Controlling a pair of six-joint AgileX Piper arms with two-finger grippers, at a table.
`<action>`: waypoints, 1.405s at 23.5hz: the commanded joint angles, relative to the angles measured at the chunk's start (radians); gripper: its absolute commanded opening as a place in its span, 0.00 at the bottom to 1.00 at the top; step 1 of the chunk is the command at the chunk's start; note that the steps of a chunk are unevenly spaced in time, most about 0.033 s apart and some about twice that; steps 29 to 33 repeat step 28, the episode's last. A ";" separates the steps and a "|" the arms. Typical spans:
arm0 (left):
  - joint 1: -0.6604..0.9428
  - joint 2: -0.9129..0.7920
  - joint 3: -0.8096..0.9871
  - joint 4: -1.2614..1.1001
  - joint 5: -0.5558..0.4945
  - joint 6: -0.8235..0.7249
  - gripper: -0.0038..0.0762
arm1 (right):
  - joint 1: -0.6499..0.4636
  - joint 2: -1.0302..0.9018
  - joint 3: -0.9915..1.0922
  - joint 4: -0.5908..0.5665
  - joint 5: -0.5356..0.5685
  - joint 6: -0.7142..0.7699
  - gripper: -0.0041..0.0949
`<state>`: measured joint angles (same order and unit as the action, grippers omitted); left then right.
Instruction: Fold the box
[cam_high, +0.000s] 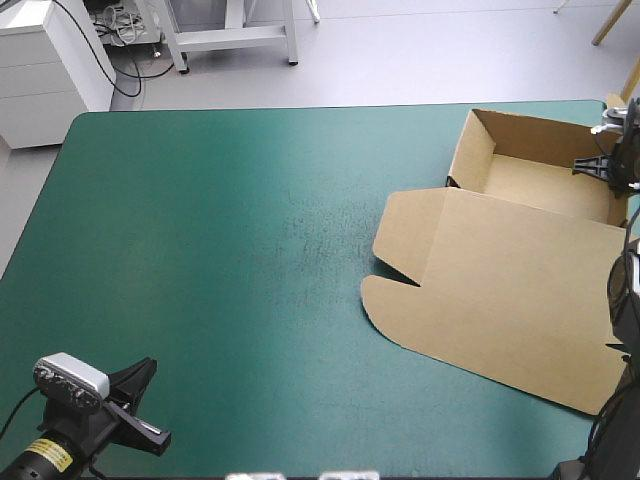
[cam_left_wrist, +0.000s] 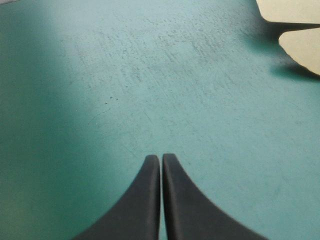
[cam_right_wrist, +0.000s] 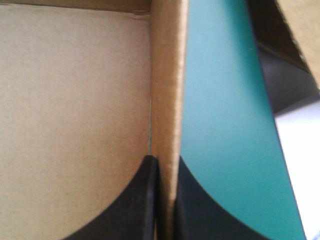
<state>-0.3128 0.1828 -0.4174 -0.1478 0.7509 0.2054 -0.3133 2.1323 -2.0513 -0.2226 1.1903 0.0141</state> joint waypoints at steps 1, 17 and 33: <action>0.001 0.010 -0.023 -0.016 -0.075 -0.011 0.04 | -0.061 -0.063 -0.023 -0.075 -0.021 -0.014 0.02; 0.001 0.010 -0.023 -0.016 -0.075 -0.011 0.04 | -0.067 -0.236 -0.025 0.106 -0.021 -0.147 0.56; 0.001 0.010 -0.023 -0.016 -0.075 -0.011 0.04 | 0.010 -0.571 -0.022 0.294 -0.021 -0.136 0.56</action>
